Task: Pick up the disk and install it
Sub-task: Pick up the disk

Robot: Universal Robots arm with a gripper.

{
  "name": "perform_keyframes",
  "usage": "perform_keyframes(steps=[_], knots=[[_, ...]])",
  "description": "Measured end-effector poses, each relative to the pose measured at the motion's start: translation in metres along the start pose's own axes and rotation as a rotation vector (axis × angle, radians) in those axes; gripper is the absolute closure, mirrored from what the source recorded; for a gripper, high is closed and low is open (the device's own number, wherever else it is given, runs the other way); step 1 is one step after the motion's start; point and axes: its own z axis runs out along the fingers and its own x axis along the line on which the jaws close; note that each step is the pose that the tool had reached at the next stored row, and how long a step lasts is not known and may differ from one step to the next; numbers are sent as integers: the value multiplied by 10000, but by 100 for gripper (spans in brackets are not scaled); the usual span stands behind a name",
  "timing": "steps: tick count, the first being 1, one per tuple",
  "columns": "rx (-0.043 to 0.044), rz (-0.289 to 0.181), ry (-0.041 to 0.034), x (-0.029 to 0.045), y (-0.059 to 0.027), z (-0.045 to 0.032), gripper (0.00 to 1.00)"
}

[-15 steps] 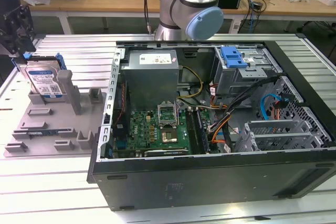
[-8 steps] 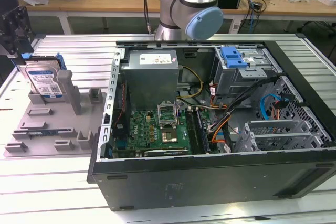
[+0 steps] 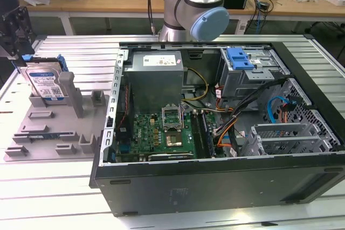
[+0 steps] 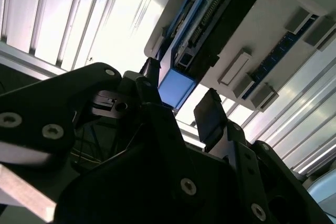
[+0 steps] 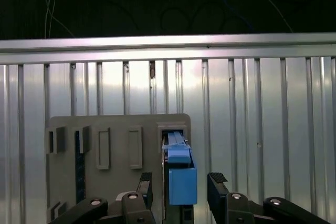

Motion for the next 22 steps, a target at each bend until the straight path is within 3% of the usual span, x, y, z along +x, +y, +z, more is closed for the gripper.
perform_keyframes(steps=[22], knots=[[-1, 0, 22, 6, -30, 133, 46]])
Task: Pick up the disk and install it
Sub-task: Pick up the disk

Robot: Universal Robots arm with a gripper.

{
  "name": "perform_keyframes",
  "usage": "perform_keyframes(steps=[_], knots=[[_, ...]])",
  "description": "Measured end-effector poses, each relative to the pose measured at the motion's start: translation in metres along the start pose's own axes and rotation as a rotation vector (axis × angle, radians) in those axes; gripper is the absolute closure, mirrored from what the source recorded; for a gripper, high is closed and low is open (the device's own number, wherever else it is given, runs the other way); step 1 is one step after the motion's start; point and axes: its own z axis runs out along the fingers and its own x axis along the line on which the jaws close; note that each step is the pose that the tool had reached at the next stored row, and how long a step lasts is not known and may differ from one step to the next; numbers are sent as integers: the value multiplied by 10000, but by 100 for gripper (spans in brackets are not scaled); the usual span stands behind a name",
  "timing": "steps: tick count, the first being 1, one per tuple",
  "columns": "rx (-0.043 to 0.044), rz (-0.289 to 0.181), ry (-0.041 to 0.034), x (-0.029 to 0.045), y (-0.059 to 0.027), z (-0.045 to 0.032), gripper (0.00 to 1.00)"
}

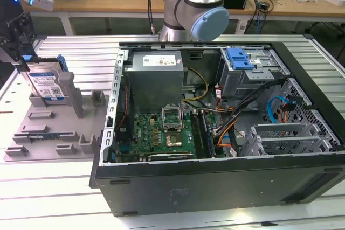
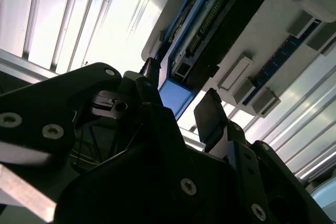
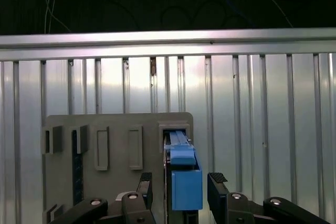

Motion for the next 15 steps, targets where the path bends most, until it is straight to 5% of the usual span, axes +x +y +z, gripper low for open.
perform_keyframes(steps=[15], knots=[[3, -10, -1, -41, 19, 67, 46]])
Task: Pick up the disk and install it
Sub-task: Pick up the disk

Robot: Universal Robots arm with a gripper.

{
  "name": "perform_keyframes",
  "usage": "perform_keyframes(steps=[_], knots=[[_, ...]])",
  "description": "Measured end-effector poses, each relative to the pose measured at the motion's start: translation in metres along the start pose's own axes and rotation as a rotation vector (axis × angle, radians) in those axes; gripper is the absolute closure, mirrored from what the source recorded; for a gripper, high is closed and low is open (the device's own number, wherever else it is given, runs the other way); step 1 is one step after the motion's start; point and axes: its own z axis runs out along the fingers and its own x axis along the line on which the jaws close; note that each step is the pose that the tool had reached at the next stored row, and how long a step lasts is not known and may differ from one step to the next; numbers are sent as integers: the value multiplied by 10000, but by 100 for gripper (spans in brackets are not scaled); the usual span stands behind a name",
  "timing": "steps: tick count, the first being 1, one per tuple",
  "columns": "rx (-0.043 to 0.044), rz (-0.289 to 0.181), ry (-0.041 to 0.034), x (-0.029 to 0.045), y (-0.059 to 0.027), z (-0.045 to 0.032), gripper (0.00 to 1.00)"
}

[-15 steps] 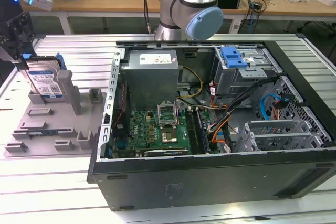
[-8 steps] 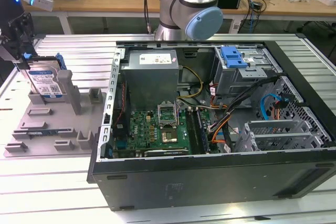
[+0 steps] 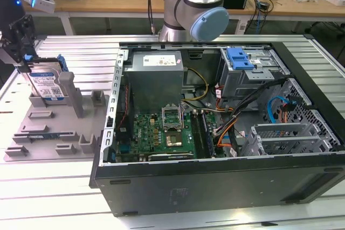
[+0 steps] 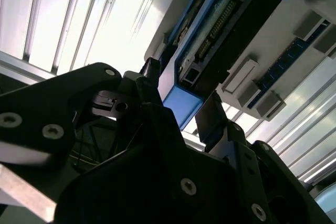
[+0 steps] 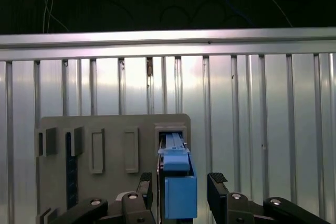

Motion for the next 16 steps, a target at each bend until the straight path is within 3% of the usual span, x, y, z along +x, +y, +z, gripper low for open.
perform_keyframes(steps=[3, 4, 16], knots=[[-1, -8, 1, 0, 7, 6, 47], [-2, -9, 1, 0, 8, 8, 55], [11, -21, 3, 0, 21, 40, 55]])
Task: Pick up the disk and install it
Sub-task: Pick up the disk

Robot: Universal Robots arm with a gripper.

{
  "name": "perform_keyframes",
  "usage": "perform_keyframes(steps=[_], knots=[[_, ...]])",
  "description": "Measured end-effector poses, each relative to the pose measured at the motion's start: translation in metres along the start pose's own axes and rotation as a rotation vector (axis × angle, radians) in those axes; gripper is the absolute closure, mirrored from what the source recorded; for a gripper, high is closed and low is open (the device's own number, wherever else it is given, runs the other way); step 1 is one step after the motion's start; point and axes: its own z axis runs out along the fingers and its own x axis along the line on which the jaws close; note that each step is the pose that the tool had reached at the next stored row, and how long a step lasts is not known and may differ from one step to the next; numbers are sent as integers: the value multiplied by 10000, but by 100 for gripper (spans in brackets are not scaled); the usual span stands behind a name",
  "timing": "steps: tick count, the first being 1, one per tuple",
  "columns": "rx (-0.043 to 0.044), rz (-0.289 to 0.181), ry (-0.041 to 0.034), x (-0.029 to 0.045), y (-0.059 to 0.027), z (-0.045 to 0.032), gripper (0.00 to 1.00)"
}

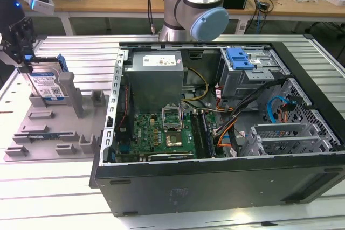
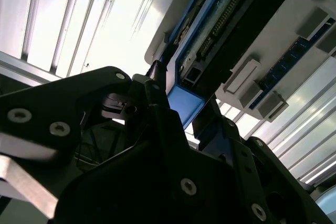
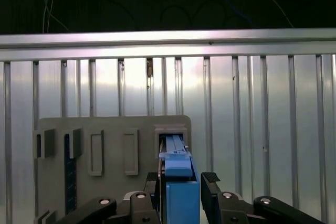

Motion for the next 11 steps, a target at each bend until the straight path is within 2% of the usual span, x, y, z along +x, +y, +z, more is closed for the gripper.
perform_keyframes(steps=[7, 11], knots=[[222, -15, 58, -7, 10, 22, 55], [269, -29, 76, -10, 32, 42, 55]])
